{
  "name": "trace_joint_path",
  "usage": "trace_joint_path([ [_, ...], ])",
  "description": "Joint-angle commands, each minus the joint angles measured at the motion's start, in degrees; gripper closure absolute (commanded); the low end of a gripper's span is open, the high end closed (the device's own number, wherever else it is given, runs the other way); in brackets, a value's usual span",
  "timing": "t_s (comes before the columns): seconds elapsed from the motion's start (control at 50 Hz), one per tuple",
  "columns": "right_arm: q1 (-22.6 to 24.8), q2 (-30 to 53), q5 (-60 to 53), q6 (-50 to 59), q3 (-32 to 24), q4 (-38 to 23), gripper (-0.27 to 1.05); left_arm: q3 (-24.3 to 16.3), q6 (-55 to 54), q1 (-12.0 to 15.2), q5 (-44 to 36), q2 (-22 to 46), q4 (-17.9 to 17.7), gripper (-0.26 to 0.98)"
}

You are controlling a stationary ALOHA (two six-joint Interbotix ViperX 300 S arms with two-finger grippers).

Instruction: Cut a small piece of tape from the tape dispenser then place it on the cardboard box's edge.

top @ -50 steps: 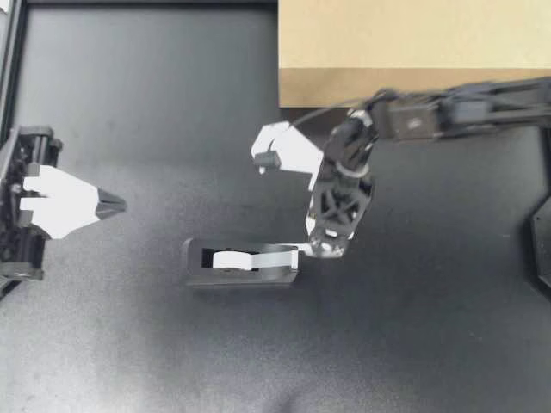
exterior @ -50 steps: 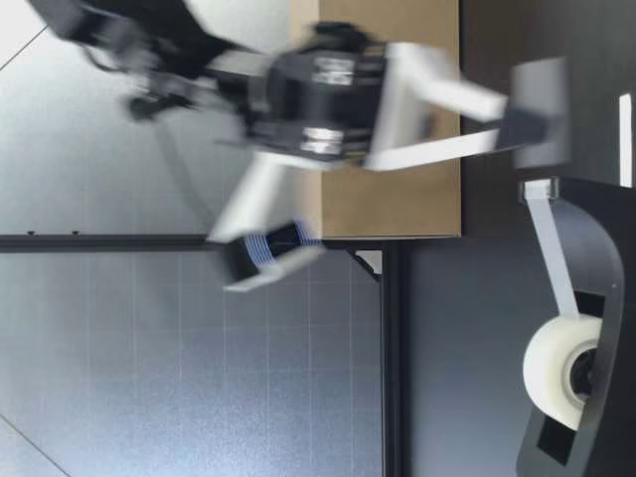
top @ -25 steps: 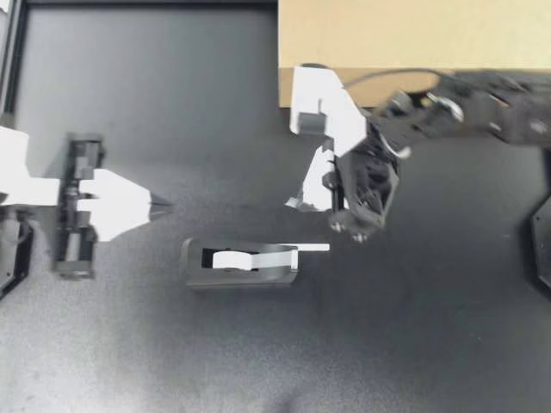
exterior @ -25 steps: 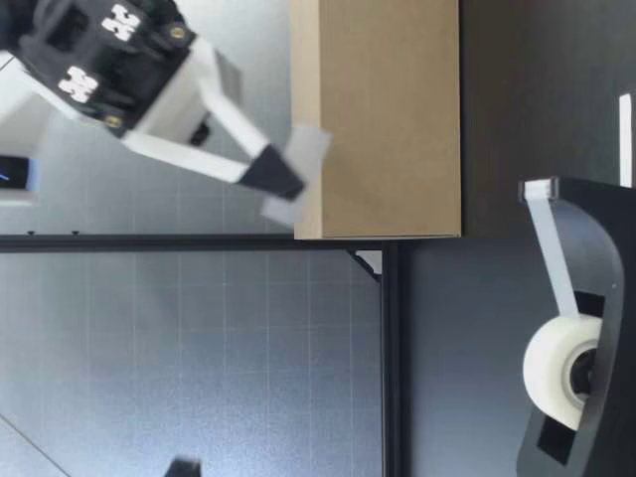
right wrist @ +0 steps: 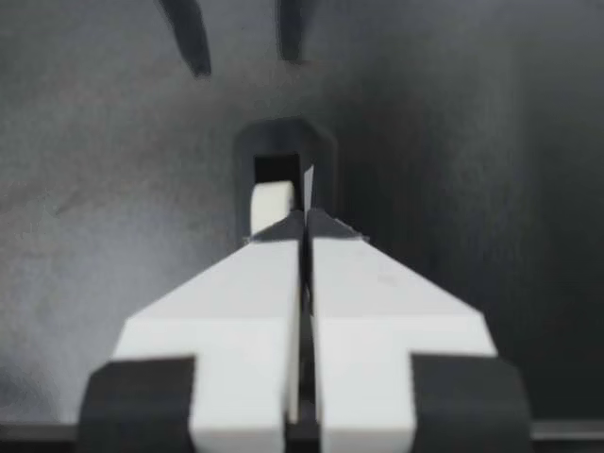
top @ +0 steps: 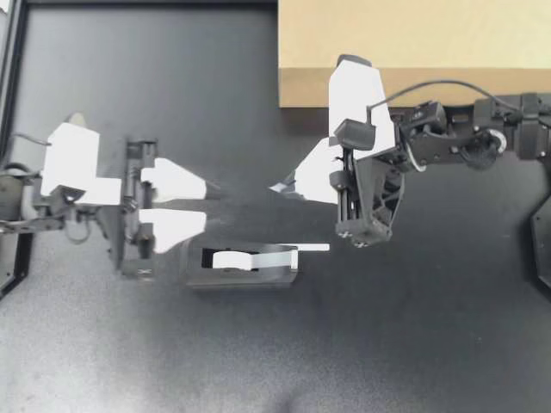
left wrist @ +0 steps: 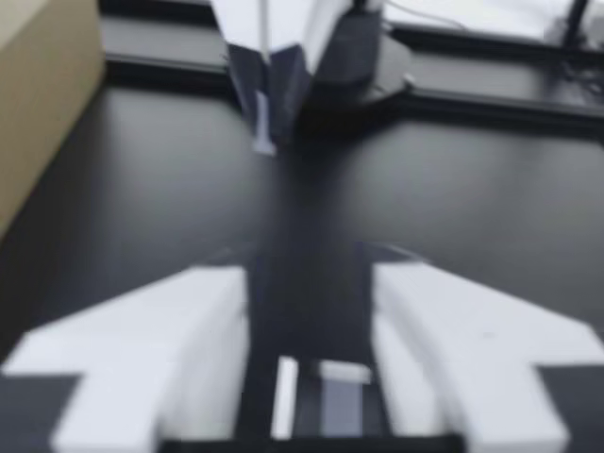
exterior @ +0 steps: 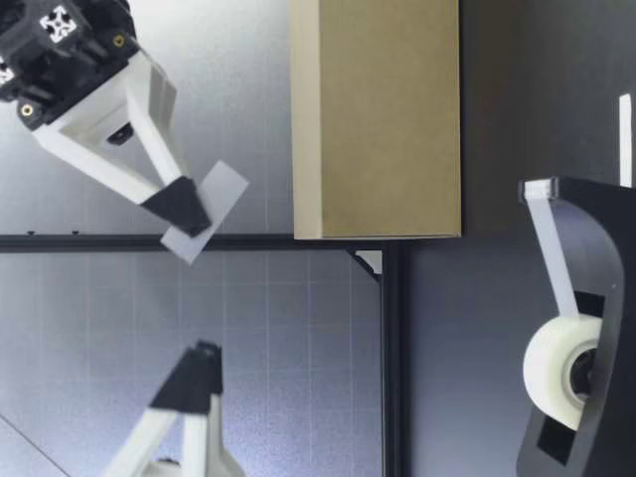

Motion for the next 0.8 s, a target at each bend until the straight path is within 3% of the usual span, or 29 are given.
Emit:
trace_joint_path([
  [0.0, 1.32, -1.41, -2.02, -0.44, -0.88, -0.09, 0.87, -2.29, -0.09, 0.0, -1.05, 0.62, -0.09, 0.28],
  [0.78, 2.64, 3.34, -3.6, -1.05, -4.75, -0.26, 0.87, -3.34, -0.09, -0.09, -6.68, 3.43, -0.09, 0.3],
])
